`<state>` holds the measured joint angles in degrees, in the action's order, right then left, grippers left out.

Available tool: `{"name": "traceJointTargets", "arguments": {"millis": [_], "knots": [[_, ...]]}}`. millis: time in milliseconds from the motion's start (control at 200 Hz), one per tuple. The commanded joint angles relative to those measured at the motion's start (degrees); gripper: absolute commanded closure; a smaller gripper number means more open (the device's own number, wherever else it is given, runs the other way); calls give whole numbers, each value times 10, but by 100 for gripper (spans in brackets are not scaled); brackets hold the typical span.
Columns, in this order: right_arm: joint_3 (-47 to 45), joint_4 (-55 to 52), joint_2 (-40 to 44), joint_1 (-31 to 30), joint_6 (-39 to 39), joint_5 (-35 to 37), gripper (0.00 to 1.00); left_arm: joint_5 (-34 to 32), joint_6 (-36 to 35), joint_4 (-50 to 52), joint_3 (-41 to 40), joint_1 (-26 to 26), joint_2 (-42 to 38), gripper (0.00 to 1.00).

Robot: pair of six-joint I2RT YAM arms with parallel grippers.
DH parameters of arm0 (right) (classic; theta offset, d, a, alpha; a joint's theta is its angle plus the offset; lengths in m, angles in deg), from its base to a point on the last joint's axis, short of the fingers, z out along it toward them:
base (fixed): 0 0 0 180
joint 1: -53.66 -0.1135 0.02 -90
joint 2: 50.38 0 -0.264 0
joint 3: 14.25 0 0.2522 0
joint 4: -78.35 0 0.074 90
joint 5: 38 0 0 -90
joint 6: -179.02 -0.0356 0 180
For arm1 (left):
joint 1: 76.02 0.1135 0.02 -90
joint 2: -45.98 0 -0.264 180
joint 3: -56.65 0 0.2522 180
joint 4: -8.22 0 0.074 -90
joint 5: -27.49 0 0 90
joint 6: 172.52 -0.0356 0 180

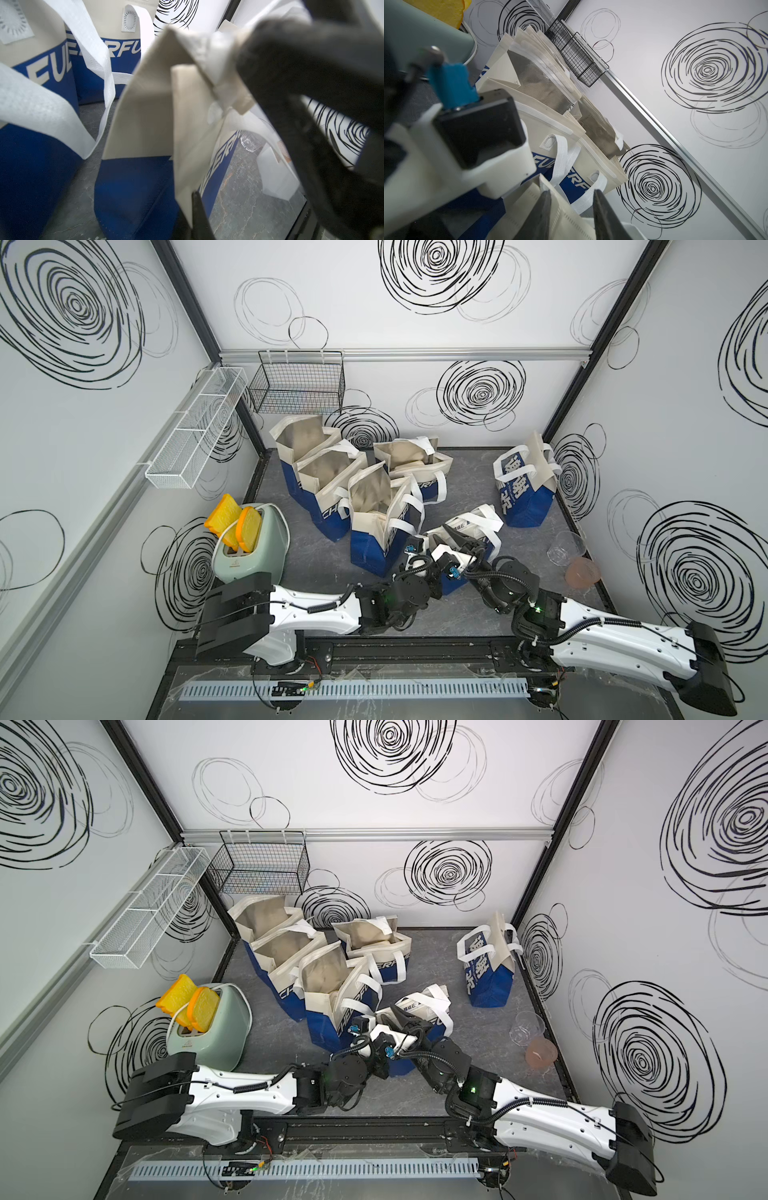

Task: Open the takeout bag
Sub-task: Open the takeout bag at the center of the board.

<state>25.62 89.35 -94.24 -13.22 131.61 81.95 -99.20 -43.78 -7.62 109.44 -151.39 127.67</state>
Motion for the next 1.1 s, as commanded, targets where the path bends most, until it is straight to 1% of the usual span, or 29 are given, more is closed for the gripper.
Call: {"name": "traceJointTargets", "arguments": {"millis": [0,80,170,330,425,525,600,765,815,845,855,925,995,1046,1096], "knots": [[14,-14,9,4,-17,-9,64,14,-8,23,0,-5,10,100],[13,-37,15,4,-22,-27,63,15,-8,24,2,-3,9,100],[7,-53,22,3,-25,-31,63,17,-9,25,2,-2,9,100],[-13,-52,30,4,-11,-20,62,20,-9,24,2,2,11,100],[-16,-44,22,5,1,-9,64,23,-10,23,3,1,13,100],[-14,-46,5,6,7,1,70,25,-12,24,6,2,15,100],[-17,-40,-3,7,8,8,71,26,-13,27,8,3,15,100],[-17,-35,-14,12,8,24,78,24,-12,30,4,4,9,100],[-17,-35,-15,16,6,31,86,24,-10,31,0,5,7,100],[-16,-34,-14,19,4,34,98,24,-10,32,-1,6,6,100],[-16,-32,-13,20,3,37,100,24,-10,33,-1,6,5,100],[-4,-34,-7,25,-13,52,100,25,-6,40,-2,8,3,100],[21,-63,2,35,-38,35,100,24,-1,54,-1,11,3,100],[49,-115,3,55,-54,1,100,25,3,66,0,14,3,100],[80,-157,0,65,-75,3,100,29,13,86,1,19,5,100]]}}
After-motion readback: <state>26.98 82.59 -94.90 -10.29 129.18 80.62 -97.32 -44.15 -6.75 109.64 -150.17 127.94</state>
